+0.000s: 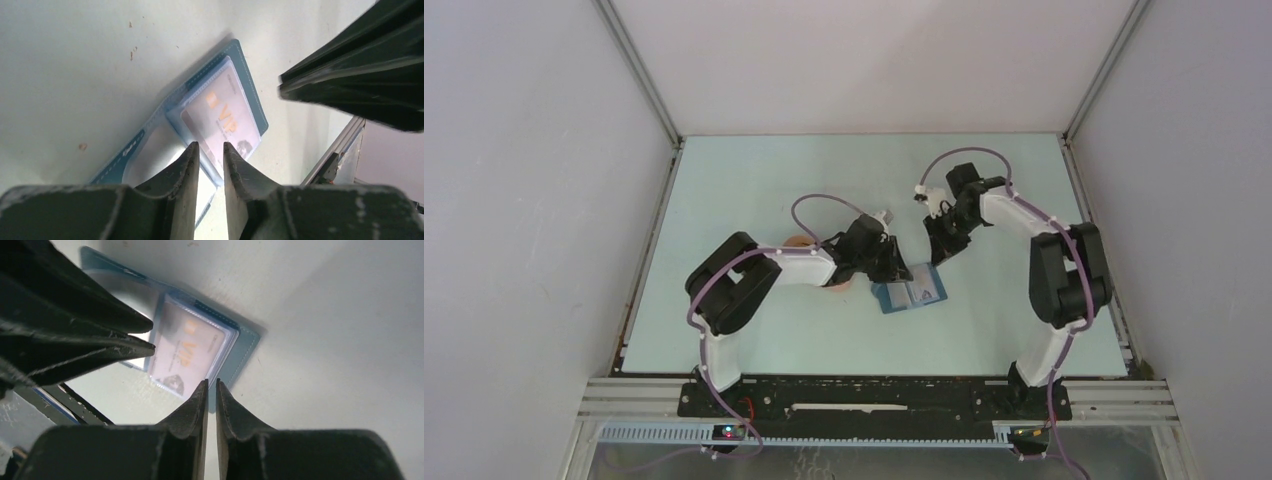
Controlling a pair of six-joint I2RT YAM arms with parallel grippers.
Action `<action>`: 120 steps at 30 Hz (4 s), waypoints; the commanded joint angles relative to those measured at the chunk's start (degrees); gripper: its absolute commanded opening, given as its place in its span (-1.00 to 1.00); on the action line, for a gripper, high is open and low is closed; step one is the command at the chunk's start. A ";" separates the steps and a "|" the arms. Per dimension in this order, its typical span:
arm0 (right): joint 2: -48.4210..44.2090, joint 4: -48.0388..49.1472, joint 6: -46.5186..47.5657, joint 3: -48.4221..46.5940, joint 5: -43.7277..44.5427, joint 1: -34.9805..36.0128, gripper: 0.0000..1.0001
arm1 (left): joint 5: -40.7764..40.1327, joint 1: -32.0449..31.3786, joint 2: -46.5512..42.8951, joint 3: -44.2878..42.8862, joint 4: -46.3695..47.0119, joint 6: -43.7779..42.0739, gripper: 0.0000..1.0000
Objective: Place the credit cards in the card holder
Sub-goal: Insert the credit card into the card holder, then turn over the card slot in the card holder.
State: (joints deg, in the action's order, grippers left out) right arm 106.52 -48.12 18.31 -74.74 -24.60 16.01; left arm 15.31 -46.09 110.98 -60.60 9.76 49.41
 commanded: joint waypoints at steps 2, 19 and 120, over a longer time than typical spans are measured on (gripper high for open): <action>-11.70 0.88 2.90 0.32 -3.20 -2.04 -0.60 | -3.98 0.10 -10.61 5.34 4.54 -4.38 -0.39; -36.69 10.86 0.63 9.69 -15.89 -2.12 0.97 | -9.59 -0.74 -44.86 17.54 4.80 -28.19 -0.32; -2.80 8.66 -7.41 7.50 -18.32 -3.53 0.12 | -6.92 0.24 -48.40 42.66 30.06 -15.92 0.85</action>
State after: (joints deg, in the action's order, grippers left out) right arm 106.19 -38.52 10.13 -65.23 -40.84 12.14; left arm 7.77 -46.09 62.70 -19.51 37.23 33.08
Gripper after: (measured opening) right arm 0.563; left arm 0.927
